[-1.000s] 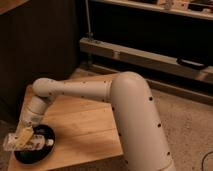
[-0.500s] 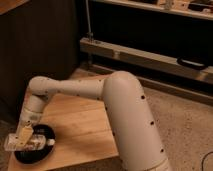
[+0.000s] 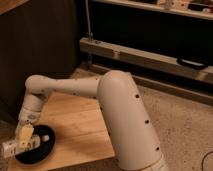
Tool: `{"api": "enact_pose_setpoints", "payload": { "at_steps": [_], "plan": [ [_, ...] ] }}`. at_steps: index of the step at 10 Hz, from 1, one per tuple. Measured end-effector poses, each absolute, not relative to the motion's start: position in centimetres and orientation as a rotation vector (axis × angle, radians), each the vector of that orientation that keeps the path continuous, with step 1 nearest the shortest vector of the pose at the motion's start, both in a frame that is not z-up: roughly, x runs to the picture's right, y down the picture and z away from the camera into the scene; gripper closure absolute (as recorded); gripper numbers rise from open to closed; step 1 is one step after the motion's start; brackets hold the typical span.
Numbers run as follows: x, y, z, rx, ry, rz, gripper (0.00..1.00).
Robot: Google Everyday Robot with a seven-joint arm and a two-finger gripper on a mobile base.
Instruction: Place the bottle in the ceramic bowl
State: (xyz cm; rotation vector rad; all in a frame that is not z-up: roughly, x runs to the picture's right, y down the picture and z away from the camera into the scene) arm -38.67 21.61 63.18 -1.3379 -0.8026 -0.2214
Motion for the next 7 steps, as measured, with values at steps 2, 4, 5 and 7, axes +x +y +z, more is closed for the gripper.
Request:
{"api": "enact_pose_setpoints", "payload": {
  "at_steps": [2,4,5,7],
  "plan": [
    [-38.79,21.62,63.16,-1.340,-0.798,-0.221,0.20],
    [-38.79,21.60,63.18,-1.340,-0.799,-0.220,0.20],
    [-38.83,21.60,63.19,-1.339,-0.799,-0.219,0.20],
    [-38.84,21.58,63.19,-1.339,-0.800,-0.218,0.20]
  ]
}}
